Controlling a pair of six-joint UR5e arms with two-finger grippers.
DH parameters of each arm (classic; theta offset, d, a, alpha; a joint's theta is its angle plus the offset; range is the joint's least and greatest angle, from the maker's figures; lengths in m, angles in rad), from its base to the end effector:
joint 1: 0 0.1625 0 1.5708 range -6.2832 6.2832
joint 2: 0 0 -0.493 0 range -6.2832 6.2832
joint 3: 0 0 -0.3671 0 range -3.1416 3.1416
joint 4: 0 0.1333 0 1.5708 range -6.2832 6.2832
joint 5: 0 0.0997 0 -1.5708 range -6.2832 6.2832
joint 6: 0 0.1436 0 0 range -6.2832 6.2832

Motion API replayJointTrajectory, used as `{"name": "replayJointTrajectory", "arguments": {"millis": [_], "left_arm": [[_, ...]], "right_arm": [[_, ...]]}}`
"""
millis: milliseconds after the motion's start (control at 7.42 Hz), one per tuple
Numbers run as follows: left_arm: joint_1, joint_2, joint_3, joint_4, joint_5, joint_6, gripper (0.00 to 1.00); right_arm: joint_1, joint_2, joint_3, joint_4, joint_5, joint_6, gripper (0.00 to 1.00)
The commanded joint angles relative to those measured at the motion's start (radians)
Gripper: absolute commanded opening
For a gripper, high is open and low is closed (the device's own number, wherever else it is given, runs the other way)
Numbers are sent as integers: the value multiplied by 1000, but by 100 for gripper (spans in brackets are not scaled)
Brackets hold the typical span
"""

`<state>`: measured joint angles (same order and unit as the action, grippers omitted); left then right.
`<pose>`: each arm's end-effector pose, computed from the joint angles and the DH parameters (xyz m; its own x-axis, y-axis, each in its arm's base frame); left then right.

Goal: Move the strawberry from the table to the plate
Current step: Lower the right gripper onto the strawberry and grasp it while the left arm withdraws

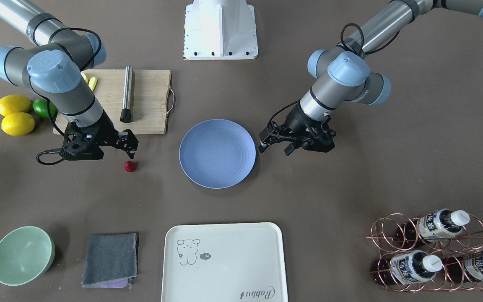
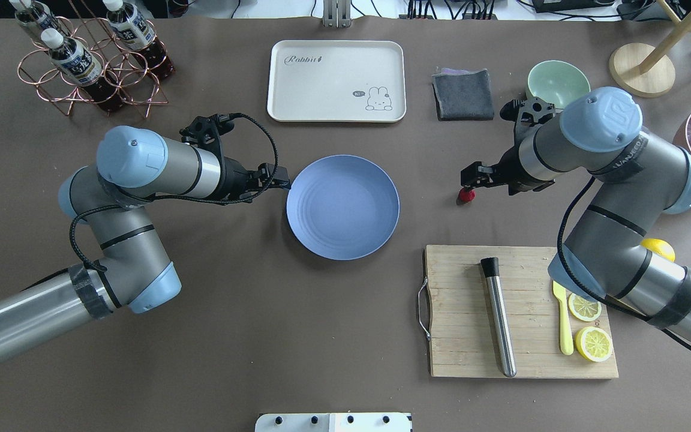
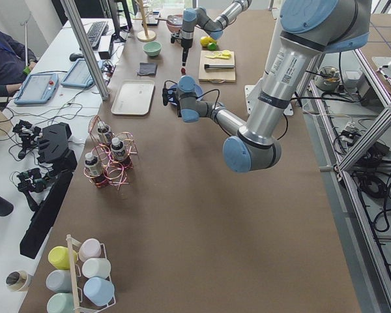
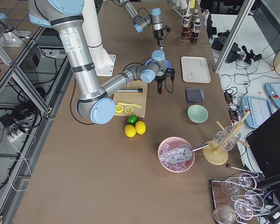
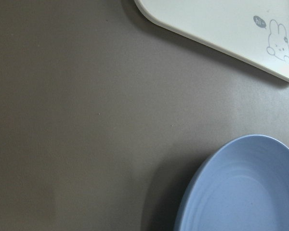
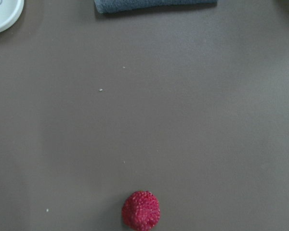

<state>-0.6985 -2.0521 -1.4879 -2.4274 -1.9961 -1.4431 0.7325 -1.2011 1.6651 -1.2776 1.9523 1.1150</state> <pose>0.5052 -0.5209 0.4029 0.2723 -0.0771 -0.9591 0.2528 0.9675 -0.0060 -0.4451 -0.5077 0.4863 0.6747 0.0574 0.7359 -0.1487 0.9871 0.0594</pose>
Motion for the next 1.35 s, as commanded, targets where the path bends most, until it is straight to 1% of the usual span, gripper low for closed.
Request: {"name": "replayJointTrajectory", "arguments": {"millis": [0, 135, 270, 404, 539, 674, 809, 943, 1078, 1213], "left_arm": [[-224, 111, -44, 7, -244, 161, 98], [-345, 174, -46, 19, -353, 282, 98], [-440, 243, -45, 48, -403, 432, 98], [-535, 291, -46, 127, -455, 601, 98], [-631, 329, -48, 205, -486, 779, 98], [-683, 355, -46, 262, -489, 899, 98], [-697, 357, -45, 287, -489, 934, 98], [-699, 378, -43, 288, -489, 934, 98], [-700, 385, -41, 288, -486, 935, 98], [-704, 397, -44, 286, -484, 937, 98]], "right_arm": [[-7, 31, -47, -14, -15, 0, 87], [-10, 32, -53, -20, -21, 9, 85], [-13, 41, -54, -38, -22, 9, 85], [-18, 70, -68, -80, -24, 9, 84], [-21, 84, -82, -89, -27, 9, 83], [-33, 87, -94, -89, -45, 9, 82], [-42, 87, -113, -77, -53, 8, 80], [-47, 87, -113, -77, -53, 9, 76], [-50, 86, -113, -77, -58, 11, 66], [-53, 87, -113, -75, -62, 46, 51]]}}
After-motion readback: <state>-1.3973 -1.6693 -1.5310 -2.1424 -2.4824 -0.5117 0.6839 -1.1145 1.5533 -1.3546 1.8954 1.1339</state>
